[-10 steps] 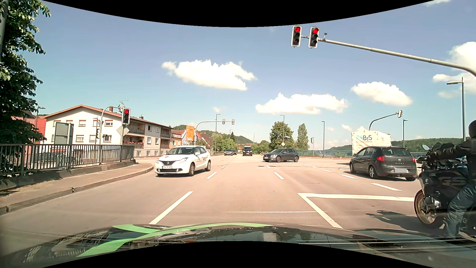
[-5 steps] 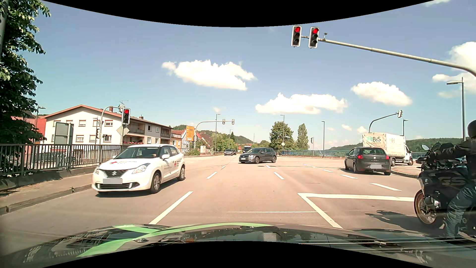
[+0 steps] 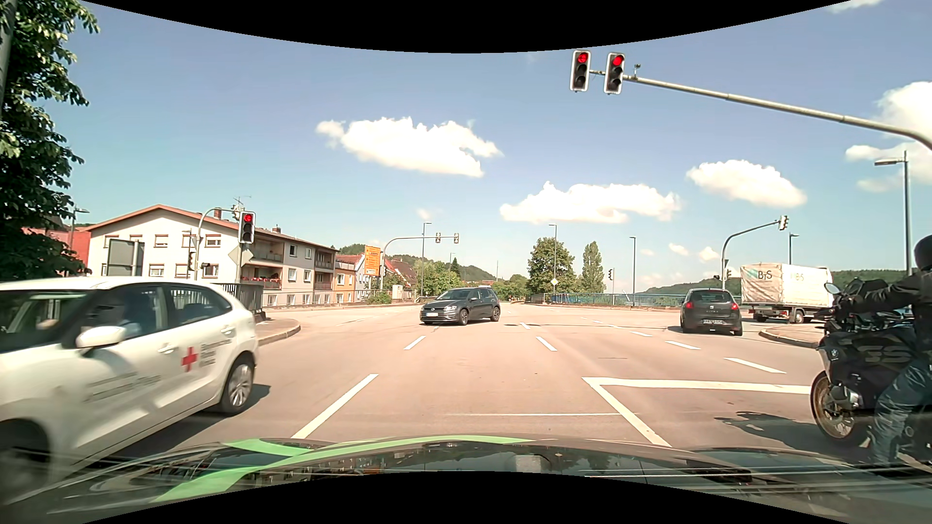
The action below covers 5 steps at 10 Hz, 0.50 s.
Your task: Follow the waypoints while adhering to traffic rules and regulations
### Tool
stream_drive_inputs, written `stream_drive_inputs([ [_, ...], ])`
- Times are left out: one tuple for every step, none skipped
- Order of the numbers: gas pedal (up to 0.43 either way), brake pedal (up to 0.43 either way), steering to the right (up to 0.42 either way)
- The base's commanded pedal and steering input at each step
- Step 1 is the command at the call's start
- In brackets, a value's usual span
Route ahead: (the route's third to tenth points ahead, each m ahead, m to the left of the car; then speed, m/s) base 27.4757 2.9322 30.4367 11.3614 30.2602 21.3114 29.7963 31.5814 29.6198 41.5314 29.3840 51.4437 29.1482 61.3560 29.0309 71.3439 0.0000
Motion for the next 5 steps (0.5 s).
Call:
stream_drive_inputs([
  [0.000, 0.280, -0.006],
  [0.000, 0.280, -0.007],
  [0.000, 0.280, -0.007],
  [0.000, 0.280, -0.006],
  [0.000, 0.280, -0.007],
])
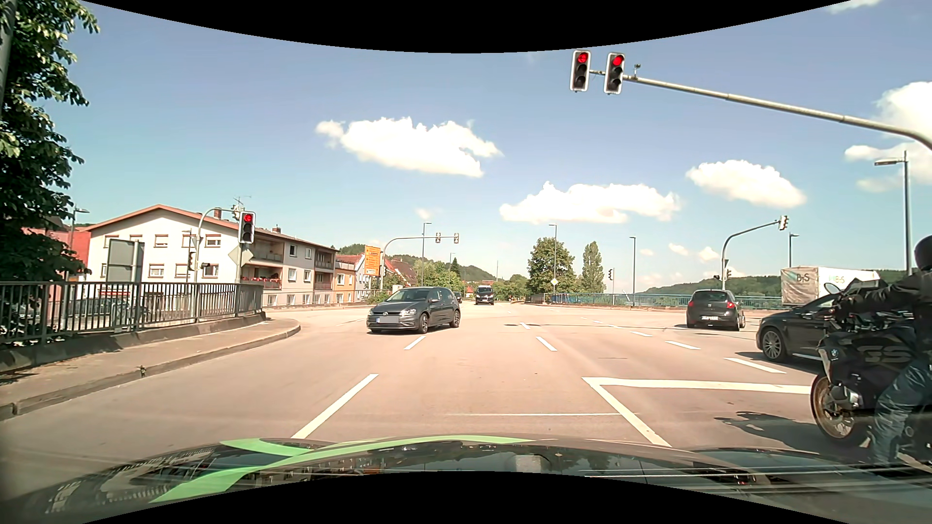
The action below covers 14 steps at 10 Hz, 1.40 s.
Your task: Follow the waypoints while adhering to traffic rules and regulations
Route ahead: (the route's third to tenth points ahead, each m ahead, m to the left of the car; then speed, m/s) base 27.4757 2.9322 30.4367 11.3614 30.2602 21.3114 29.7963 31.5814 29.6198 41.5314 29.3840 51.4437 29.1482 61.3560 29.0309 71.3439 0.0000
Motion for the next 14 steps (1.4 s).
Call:
stream_drive_inputs([
  [0.000, 0.280, -0.007],
  [0.000, 0.280, -0.007],
  [0.000, 0.280, -0.006],
  [0.000, 0.280, -0.007],
  [0.000, 0.280, -0.007],
  [0.000, 0.280, -0.006],
  [0.000, 0.280, -0.006],
  [0.000, 0.280, -0.007],
  [0.000, 0.280, -0.006],
  [0.000, 0.280, -0.006],
  [0.000, 0.280, -0.006],
  [0.000, 0.280, -0.006],
  [0.000, 0.280, -0.007],
  [0.000, 0.280, -0.007],
])
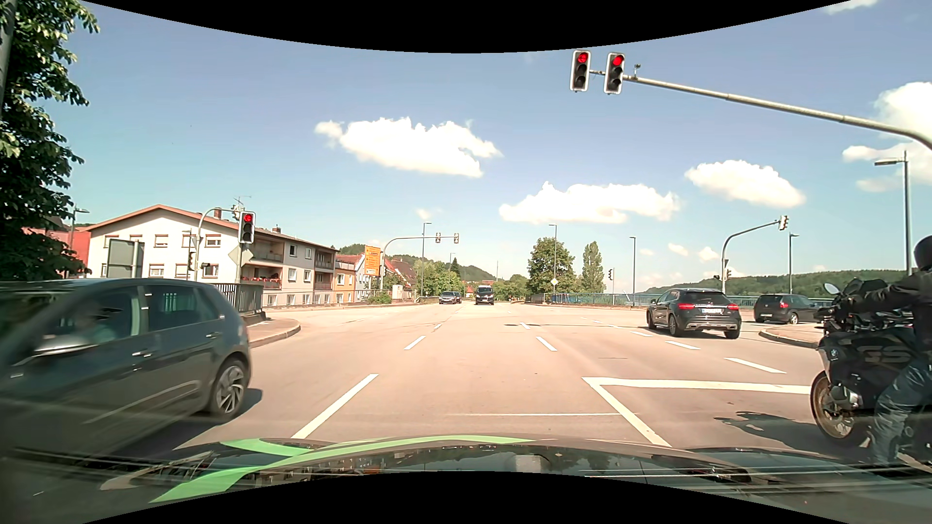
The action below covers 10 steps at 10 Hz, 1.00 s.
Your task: Follow the waypoints while adhering to traffic rules and regulations
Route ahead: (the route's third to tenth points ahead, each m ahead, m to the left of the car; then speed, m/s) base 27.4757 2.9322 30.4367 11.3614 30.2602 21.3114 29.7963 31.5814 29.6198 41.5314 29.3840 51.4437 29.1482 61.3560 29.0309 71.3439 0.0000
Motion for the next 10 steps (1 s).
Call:
stream_drive_inputs([
  [0.000, 0.280, -0.007],
  [0.000, 0.280, -0.006],
  [0.000, 0.280, -0.007],
  [0.000, 0.280, -0.007],
  [0.000, 0.280, -0.007],
  [0.000, 0.280, -0.006],
  [0.000, 0.280, -0.007],
  [0.000, 0.280, -0.007],
  [0.000, 0.280, -0.007],
  [0.000, 0.280, -0.007],
])
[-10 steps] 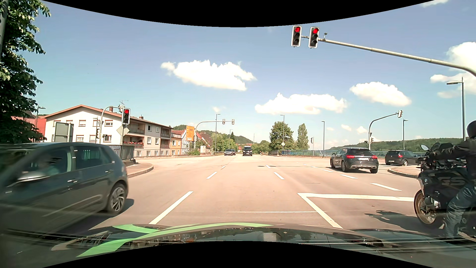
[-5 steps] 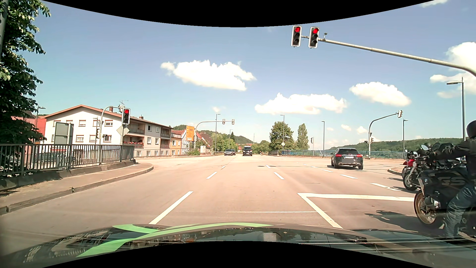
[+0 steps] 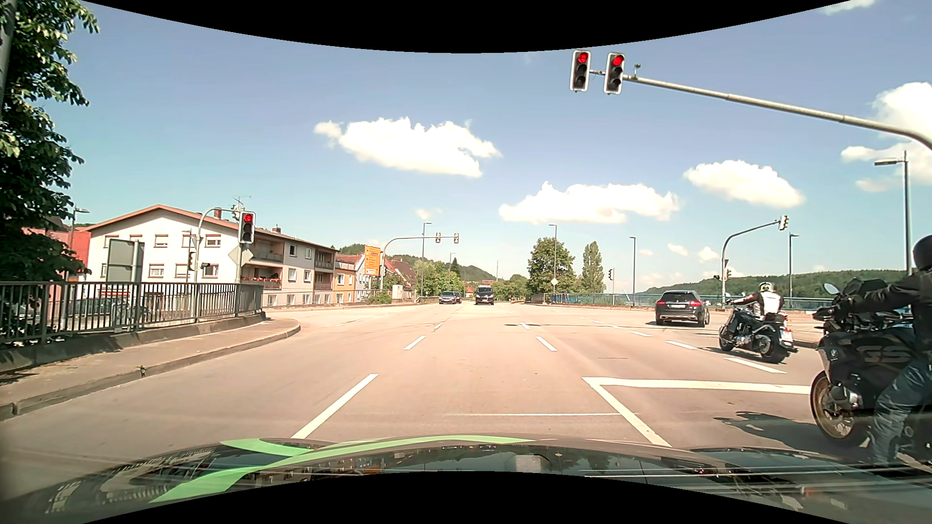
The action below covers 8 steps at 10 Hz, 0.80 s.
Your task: Follow the waypoints while adhering to traffic rules and regulations
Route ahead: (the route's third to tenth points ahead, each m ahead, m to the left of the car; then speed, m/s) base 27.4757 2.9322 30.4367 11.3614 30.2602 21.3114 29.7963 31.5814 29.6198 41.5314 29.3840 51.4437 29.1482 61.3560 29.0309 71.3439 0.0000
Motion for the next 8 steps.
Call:
stream_drive_inputs([
  [0.000, 0.280, -0.006],
  [0.000, 0.280, -0.006],
  [0.000, 0.280, -0.007],
  [0.000, 0.280, -0.006],
  [0.000, 0.280, -0.006],
  [0.000, 0.280, -0.006],
  [0.000, 0.280, -0.007],
  [0.000, 0.280, -0.007],
])
